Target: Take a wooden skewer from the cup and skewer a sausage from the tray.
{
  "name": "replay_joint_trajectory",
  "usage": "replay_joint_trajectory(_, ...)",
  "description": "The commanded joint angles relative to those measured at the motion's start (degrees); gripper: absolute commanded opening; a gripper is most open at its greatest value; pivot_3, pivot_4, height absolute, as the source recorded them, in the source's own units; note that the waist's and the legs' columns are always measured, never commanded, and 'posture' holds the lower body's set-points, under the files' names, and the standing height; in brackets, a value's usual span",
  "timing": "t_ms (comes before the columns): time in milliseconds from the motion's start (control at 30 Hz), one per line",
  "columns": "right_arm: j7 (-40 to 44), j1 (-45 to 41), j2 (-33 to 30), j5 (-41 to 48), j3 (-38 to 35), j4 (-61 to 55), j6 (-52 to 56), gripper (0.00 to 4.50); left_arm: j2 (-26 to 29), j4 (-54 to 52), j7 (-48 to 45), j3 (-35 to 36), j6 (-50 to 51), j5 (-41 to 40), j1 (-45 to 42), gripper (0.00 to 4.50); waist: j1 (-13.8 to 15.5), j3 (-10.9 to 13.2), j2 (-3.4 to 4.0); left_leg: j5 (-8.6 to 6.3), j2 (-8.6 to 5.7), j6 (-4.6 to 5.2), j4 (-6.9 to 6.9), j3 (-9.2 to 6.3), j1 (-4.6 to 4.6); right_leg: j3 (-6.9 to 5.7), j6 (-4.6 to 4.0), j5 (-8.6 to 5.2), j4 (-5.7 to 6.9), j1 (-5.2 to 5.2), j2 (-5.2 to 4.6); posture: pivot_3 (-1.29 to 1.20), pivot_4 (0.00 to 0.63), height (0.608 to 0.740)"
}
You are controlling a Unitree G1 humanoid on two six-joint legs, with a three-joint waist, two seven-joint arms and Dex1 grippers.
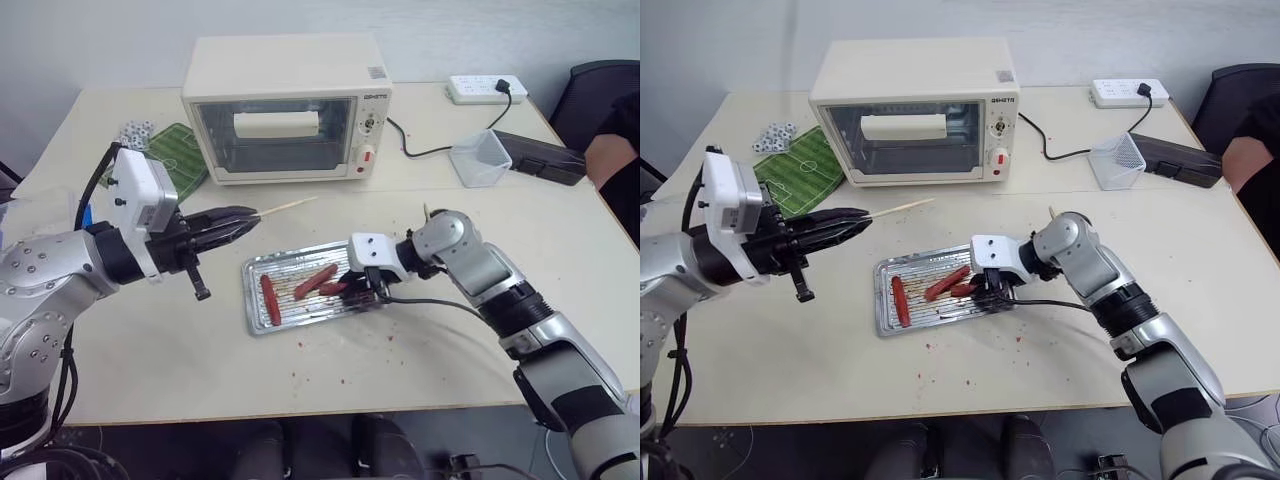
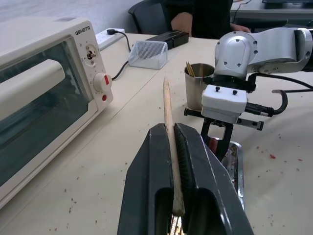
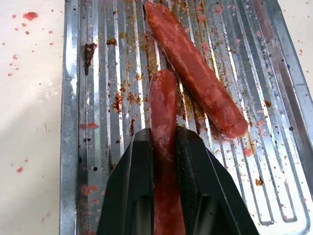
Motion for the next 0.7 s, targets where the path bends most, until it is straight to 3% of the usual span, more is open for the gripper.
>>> replay_joint_trajectory(33, 0.7, 0.0, -0.2, 0.8, -2.1, -2.7, 1.3, 0.59, 0.0, 0.1, -0.7, 0.2, -1.4, 0.5, -0.9, 0.0, 0.0, 0.0, 0.0, 0.0, 0.0, 0.0, 0.0, 0.0, 0.0, 0.0, 0.0, 0.0, 0.0, 0.0, 0.0, 0.0, 0.15, 0.74)
replay_joint_trajectory(200, 3.2, -1.7, -1.9, 5.3, -5.6, -10.9, 10.4, 0.59, 1.1, 1.8, -3.2, 0.5, -0.1, -1.0, -0.7, 0.0, 0.0, 0.0, 0.0, 0.0, 0.01, 0.0, 0.0, 0.0, -0.01, 0.0, 0.0, 0.0, 0.03, -0.01, 0.0, 0.0, 0.15, 0.74)
replay_joint_trajectory(433, 9.3, -7.3, -10.7, 17.9, -13.4, -24.3, 29.4, 0.59, 6.2, 2.0, -11.3, 1.0, 1.7, -3.2, 0.7, 0.0, 0.1, 0.0, 0.0, -0.04, 0.03, 0.01, 0.06, -0.04, -0.06, -0.02, -0.01, -0.01, 0.02, -0.03, 0.0, 0.0, 0.15, 0.74)
replay_joint_trajectory(700, 10.1, -8.5, -17.2, 24.6, -16.0, -29.2, 36.6, 0.59, 7.7, 2.6, -15.7, -1.0, 2.0, -4.0, -1.8, 0.0, 0.1, 0.0, -0.01, -0.07, 0.01, 0.03, 0.06, -0.03, -0.04, -0.01, -0.02, -0.01, 0.02, -0.01, -0.01, 0.0, 0.15, 0.74)
